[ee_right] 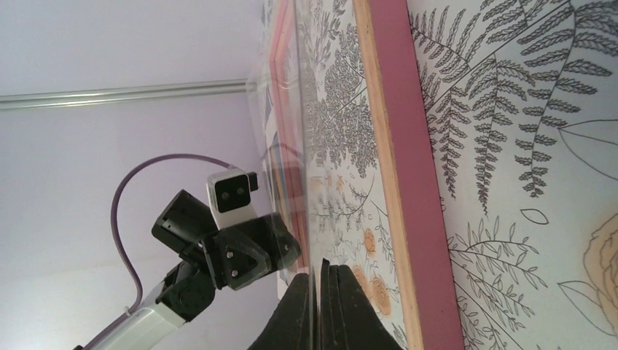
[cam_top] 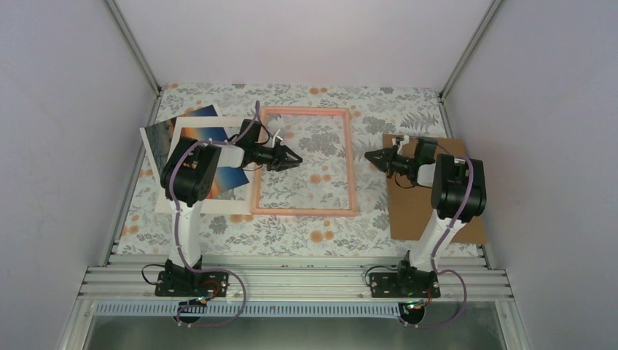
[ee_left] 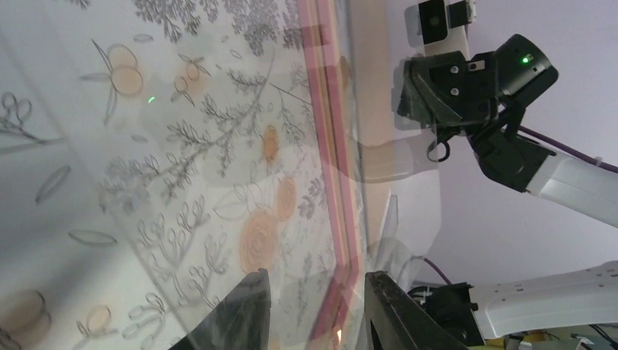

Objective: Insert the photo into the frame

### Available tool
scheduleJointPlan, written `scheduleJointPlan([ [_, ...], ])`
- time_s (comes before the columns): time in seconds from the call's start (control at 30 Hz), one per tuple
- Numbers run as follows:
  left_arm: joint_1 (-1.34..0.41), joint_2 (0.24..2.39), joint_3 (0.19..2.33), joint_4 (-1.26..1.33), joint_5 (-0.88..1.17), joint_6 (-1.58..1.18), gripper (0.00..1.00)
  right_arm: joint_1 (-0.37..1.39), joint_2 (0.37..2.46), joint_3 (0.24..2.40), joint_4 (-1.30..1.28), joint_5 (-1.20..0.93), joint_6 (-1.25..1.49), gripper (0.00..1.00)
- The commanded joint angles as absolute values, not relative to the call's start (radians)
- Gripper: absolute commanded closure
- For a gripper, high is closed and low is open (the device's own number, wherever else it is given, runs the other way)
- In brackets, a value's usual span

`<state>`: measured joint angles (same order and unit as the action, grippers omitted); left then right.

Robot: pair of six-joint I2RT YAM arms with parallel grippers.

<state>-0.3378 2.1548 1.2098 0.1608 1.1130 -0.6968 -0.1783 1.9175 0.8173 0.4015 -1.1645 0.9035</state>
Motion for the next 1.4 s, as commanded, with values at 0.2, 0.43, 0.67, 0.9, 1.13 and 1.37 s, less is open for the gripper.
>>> scheduleJointPlan([
  [0.2, -0.357, 2.093, 1.171, 0.266, 1.145, -0.750, 0.71, -0.176, 1.890, 0.786, 0.554, -1.161, 1.023, 0.96],
  [0.43, -0.342, 2.145, 1.372, -0.052, 1.068, -0.512, 0.98, -0.166, 1.909, 0.967, 0.006, -1.047, 0.580, 0.67],
  [0.67, -0.348, 2.221, 1.471, -0.158, 1.026, -0.442, 0.98, -0.155, 1.986, 1.004, -0.189, -0.932, 0.416, 0.55],
  [0.9, -0.323, 2.314, 1.597, -0.218, 0.998, -0.396, 0.95, -0.167, 2.056, 1.017, -0.225, -0.920, 0.367, 0.78],
  [1.13, -0.302, 2.280, 1.549, -0.208, 1.036, -0.414, 0.76, -0.169, 2.057, 1.004, -0.220, -0.847, 0.414, 0.96],
  [1.37, -0.290, 2.198, 1.362, -0.062, 1.077, -0.538, 0.71, -0.176, 2.049, 0.942, -0.143, -0.852, 0.513, 0.96],
])
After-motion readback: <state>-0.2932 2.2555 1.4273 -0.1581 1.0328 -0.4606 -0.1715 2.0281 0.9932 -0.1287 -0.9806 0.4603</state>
